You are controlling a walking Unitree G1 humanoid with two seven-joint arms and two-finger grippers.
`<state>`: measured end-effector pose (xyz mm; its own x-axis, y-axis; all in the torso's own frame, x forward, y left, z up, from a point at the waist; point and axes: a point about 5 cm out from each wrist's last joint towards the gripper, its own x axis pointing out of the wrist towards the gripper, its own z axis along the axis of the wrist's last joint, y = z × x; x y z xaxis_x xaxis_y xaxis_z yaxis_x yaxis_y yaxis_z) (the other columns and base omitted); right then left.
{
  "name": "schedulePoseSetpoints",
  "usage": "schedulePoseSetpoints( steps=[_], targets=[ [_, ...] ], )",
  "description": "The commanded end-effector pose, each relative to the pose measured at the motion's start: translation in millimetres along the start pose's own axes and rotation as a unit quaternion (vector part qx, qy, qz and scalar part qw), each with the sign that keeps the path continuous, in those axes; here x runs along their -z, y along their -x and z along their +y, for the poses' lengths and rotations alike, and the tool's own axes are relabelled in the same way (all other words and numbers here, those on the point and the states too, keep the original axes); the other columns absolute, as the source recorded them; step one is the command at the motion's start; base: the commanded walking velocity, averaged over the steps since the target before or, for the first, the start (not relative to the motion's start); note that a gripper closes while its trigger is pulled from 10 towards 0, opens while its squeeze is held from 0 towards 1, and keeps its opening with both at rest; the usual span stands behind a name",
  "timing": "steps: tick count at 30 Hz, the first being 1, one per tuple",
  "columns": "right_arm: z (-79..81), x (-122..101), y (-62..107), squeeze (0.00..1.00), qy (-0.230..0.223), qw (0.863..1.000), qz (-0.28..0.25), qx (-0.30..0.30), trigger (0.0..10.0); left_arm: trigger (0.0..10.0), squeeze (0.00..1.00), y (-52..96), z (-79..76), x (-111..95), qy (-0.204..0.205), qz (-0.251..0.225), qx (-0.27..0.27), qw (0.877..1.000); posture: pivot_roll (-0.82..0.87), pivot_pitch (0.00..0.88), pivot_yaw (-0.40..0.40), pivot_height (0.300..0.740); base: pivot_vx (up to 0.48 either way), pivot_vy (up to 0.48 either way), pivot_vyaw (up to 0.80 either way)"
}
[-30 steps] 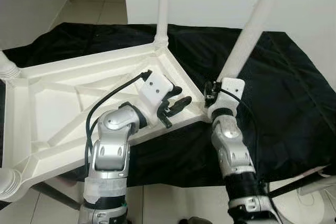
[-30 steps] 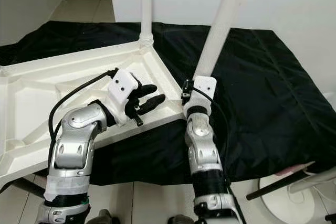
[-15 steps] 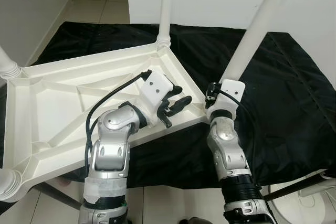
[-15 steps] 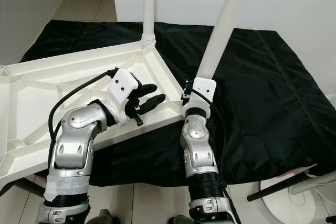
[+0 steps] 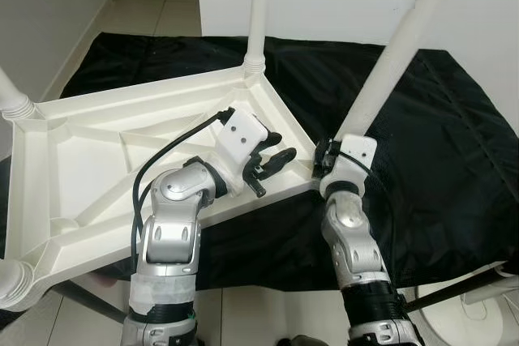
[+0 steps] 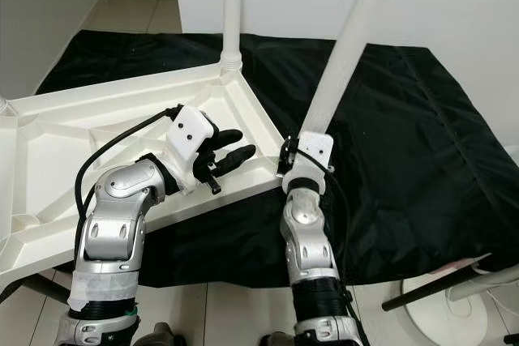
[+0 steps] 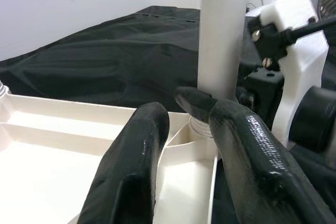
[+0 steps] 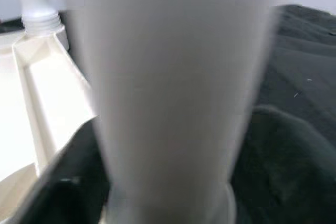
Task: Building children table
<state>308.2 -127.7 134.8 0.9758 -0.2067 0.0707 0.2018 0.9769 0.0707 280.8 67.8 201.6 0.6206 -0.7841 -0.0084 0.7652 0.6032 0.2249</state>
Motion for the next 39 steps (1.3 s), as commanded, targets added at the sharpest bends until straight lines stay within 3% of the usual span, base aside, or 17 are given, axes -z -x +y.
schedulePoseSetpoints(
  steps=[1,3,4,7,12,15,19,21,24,26,28,30,31,35,36,38,39],
  targets=[
    [-2.0,-6.5,-1.5,1.0,-0.006,1.0,-0.021,-0.012,10.0,10.0,0.0,-3.4,4.2,3.3,0.024,-0.005,-0.14,0.99,-0.02,0.0,-0.027,0.74,0.0,0.0,0.0],
    [-2.0,-6.5,-1.5,1.0,-0.006,1.0,-0.021,-0.012,10.0,10.0,0.0,-3.4,4.2,3.3,0.024,-0.005,-0.14,0.99,-0.02,0.0,-0.027,0.74,0.0,0.0,0.0],
    [-8.8,-14.5,-8.8,0.0,-0.003,0.998,-0.043,-0.036,10.0,10.0,0.0,-3.9,4.0,3.3,0.025,-0.005,-0.14,0.99,-0.02,0.0,-0.026,0.74,0.0,0.0,0.0],
    [-8.8,-14.5,-8.8,0.0,-0.003,0.998,-0.043,-0.036,10.0,10.0,0.0,-3.9,4.0,3.3,0.025,-0.005,-0.14,0.99,-0.02,0.0,-0.026,0.74,0.0,0.0,0.0],
    [-27.5,-26.2,-27.3,0.0,0.013,0.987,-0.062,-0.148,10.0,10.0,0.0,-4.5,3.7,2.8,0.026,-0.006,-0.139,0.99,-0.03,0.0,-0.021,0.74,0.0,0.0,0.0],
    [-30.2,-27.5,-29.4,0.0,0.019,0.984,-0.064,-0.168,10.0,10.0,0.0,-4.6,3.9,2.7,0.026,-0.006,-0.138,0.99,-0.03,0.0,-0.021,0.74,0.0,0.0,0.0],
    [-36.9,-27.5,-35.3,0.0,0.026,0.97,-0.051,-0.237,10.0,10.0,0.0,-4.7,4.7,1.9,0.026,-0.007,-0.14,0.99,-0.03,0.0,-0.016,0.74,0.0,0.0,0.0],
    [-39.0,-26.8,-37.0,0.0,0.037,0.954,-0.044,-0.295,10.0,10.0,0.0,-4.5,5.4,1.3,0.026,-0.007,-0.141,0.99,-0.03,0.002,-0.01,0.74,0.0,0.0,0.0],
    [-39.7,-25.9,-37.5,0.0,0.034,0.947,-0.038,-0.317,10.0,10.0,0.0,-4.4,5.6,1.2,0.026,-0.007,-0.141,0.99,-0.03,0.002,-0.01,0.74,0.0,0.0,0.0],
    [-39.7,-24.3,-37.6,0.0,0.038,0.936,-0.031,-0.349,10.0,10.0,0.0,-4.5,6.5,0.9,0.025,-0.007,-0.142,0.99,-0.03,0.004,-0.007,0.74,0.0,0.0,0.0],
    [-40.3,-21.3,-39.1,0.0,0.061,0.915,-0.02,-0.398,10.0,10.0,0.0,-4.3,8.3,0.1,0.023,-0.007,-0.144,0.989,-0.03,0.007,0.0,0.74,0.0,0.0,0.0],
    [-40.9,-20.4,-40.1,0.0,0.069,0.908,-0.017,-0.412,10.0,10.0,0.0,-4.4,8.8,-0.2,0.023,-0.007,-0.145,0.989,-0.03,0.007,0.0,0.74,0.0,0.0,0.0],
    [-42.1,-18.3,-43.7,0.0,0.081,0.895,-0.005,-0.439,10.0,10.0,0.0,-4.2,9.7,-0.3,0.022,-0.007,-0.146,0.989,-0.03,0.007,0.0,0.74,0.0,0.0,0.0],
    [-42.3,-17.6,-44.7,0.0,0.085,0.891,-0.001,-0.447,10.0,10.0,0.0,-4.1,10.1,-0.3,0.022,-0.007,-0.146,0.989,-0.03,0.007,0.0,0.74,0.0,0.0,0.0],
    [-42.6,-17.0,-45.9,0.0,0.087,0.886,0.004,-0.456,7.1,10.0,0.0,-3.9,10.4,-0.6,0.021,-0.007,-0.147,0.989,-0.02,0.012,0.007,0.74,0.0,0.0,0.0],
    [-43.2,-15.9,-49.2,0.0,0.093,0.883,0.012,-0.46,0.0,10.0,0.0,-3.8,11.4,-1.4,0.02,-0.007,-0.149,0.989,-0.02,0.012,0.005,0.74,0.0,0.0,0.0],
    [-43.8,-15.5,-50.6,0.0,0.093,0.882,0.015,-0.462,0.0,10.0,0.0,-3.8,11.7,-1.8,0.02,-0.008,-0.149,0.989,-0.01,0.012,0.005,0.74,0.0,0.0,0.0]
  ],
)
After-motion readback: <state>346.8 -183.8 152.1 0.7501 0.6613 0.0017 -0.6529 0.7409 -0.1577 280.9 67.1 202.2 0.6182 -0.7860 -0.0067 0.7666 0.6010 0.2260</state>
